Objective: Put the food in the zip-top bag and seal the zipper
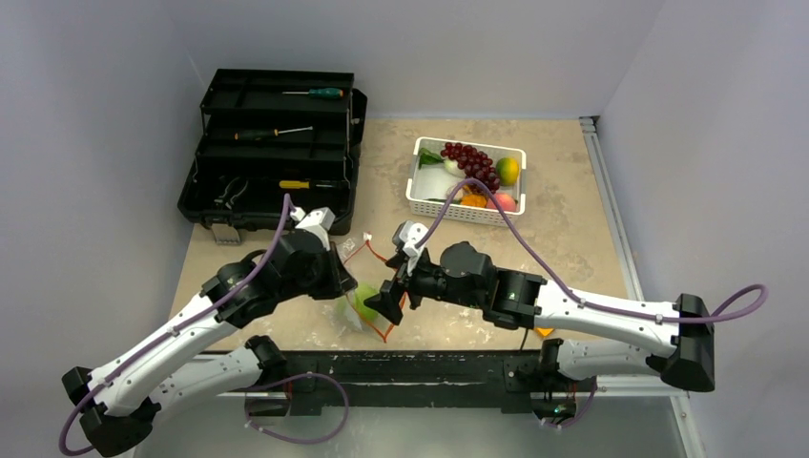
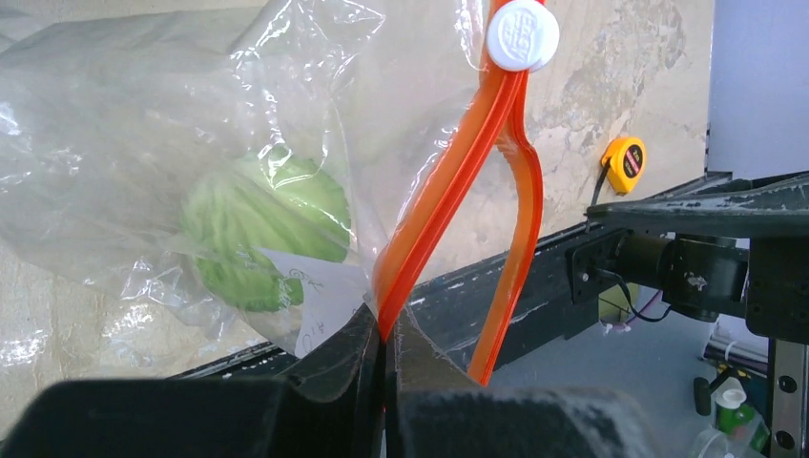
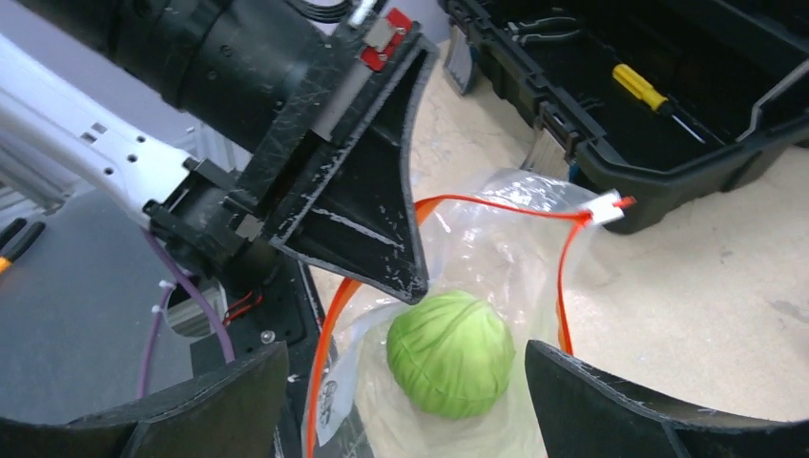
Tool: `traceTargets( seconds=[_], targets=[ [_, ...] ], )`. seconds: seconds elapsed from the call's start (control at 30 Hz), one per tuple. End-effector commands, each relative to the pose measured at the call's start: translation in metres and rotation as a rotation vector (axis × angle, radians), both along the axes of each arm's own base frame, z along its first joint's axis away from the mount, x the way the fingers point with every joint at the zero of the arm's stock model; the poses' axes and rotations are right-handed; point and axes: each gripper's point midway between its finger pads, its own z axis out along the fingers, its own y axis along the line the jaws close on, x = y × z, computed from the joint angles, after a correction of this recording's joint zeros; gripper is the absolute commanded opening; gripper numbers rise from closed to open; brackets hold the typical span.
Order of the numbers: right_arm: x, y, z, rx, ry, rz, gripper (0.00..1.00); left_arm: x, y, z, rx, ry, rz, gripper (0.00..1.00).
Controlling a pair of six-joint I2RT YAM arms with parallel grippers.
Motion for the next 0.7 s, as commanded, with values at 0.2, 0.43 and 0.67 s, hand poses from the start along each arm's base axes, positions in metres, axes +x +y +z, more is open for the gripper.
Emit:
traceTargets(
  seconds=[0.2, 0.43, 0.67],
  targets=[
    [0.055, -0.026, 0.013, 0.010, 0.056, -0.358, 0.94, 0.005, 0.005, 0.018, -0.038, -0.048, 0.050, 0.00],
    [0.115, -0.055, 0.019, 0.017, 0.097, -0.583, 0.94, 0.005, 0.012, 0.013, -0.008, -0.035, 0.080, 0.00],
    [0.192, -0.106, 0.017, 0.028, 0.165, -0.872, 0.96, 0.004, 0.010, 0.008, 0.003, -0.014, 0.075, 0.00]
  ],
)
